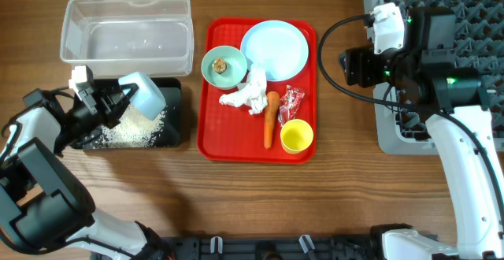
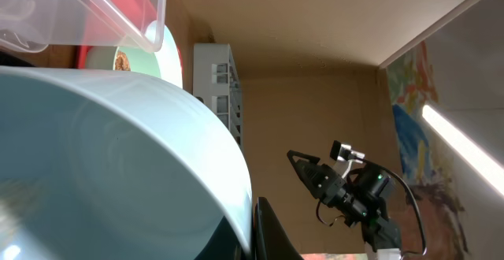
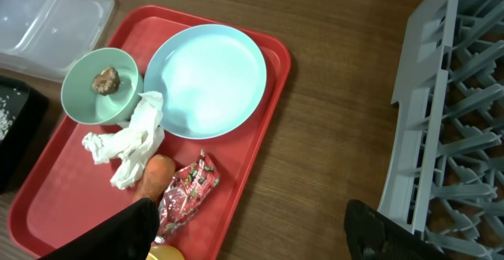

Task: Sort waste into correct bins and load items into the dishwasher rack
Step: 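Tilt the bowl with the left gripper to pour rice onto the black tray, then return the empty bowl to the red tray with the left gripper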

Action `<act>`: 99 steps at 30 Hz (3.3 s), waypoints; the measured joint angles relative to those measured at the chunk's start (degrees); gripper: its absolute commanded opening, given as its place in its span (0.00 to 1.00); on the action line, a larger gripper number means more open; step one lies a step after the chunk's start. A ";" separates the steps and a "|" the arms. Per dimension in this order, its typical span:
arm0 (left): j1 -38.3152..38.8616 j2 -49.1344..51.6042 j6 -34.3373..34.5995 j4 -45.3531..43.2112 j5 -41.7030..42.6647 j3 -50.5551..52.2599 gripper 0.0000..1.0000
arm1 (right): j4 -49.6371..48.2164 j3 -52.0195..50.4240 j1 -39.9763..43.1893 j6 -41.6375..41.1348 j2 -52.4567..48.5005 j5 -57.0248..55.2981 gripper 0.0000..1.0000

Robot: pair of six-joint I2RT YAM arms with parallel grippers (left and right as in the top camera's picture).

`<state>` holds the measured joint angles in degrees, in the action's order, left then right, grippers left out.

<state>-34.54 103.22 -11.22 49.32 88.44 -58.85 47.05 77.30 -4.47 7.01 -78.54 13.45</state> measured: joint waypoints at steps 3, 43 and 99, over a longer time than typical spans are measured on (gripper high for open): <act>0.00 0.00 0.00 0.02 0.00 0.00 0.04 | 0.11 0.00 0.00 0.00 0.00 -0.02 0.79; 27.02 -22.80 14.56 -10.93 -29.18 -0.81 0.04 | 0.13 0.00 0.00 0.00 -1.66 -0.02 0.83; 69.92 4.57 25.49 -20.87 -96.37 -11.98 0.54 | 1.44 0.00 0.00 0.00 -1.84 -0.02 0.86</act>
<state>35.38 107.79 14.26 28.45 -7.92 -70.83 48.49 77.30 -4.47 7.01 -80.38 13.43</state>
